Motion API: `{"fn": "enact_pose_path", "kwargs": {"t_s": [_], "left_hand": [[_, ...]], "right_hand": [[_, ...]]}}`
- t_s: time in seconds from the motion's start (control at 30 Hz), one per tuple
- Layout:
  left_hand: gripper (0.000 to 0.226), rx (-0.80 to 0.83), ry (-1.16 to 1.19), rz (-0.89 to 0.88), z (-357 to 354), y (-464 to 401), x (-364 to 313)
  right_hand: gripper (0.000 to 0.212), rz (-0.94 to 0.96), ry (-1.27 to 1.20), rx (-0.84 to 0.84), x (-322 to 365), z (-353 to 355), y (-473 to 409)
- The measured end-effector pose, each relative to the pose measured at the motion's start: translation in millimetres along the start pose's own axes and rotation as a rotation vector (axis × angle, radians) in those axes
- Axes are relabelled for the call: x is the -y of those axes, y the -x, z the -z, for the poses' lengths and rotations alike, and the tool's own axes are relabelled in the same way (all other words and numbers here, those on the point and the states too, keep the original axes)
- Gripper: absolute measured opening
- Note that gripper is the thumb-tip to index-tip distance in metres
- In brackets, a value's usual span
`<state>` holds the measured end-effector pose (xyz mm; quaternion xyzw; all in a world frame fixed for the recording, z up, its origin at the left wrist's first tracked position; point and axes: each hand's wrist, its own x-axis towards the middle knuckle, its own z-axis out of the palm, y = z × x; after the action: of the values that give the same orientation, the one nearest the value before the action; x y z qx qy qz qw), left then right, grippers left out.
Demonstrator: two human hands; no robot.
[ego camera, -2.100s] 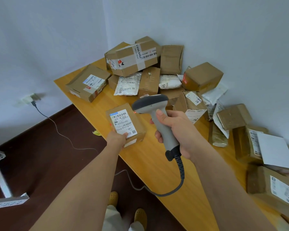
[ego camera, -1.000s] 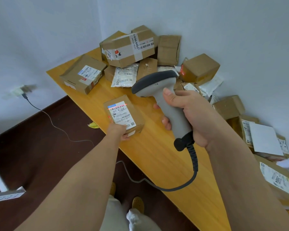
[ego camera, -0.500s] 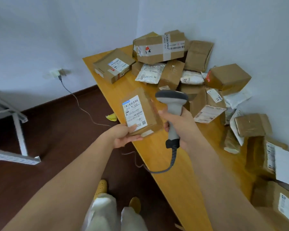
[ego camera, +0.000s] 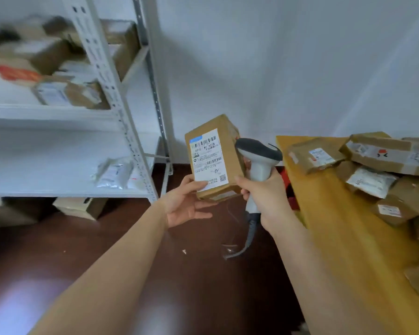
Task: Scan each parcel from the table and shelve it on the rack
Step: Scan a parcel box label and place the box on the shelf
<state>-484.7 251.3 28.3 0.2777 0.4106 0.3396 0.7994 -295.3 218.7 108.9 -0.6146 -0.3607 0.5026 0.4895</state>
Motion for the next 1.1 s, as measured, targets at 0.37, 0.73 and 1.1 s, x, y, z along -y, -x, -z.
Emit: {"fn": "enact_pose_path", "kwargs": {"t_s": [0.37,0.73,1.1], "left_hand": [[0.036,-0.618,0.410,-0.320,281.9,221.0,-130.2],[0.032,-0.804,0.469,-0.426,404.8,246.5,-245.5],[0.037,-0.821,0.327,-0.414,508.2,187.3,-375.4]], "right_hand": [[0.020,-0.059,0.134,0.398,7.0,-342.2,73.9],[0.013,0.022,0.180,0.515,38.1,-531.6,44.3],[0.026,0.023,0.092,0.357,64.6,-684.3,-62.0]]}}
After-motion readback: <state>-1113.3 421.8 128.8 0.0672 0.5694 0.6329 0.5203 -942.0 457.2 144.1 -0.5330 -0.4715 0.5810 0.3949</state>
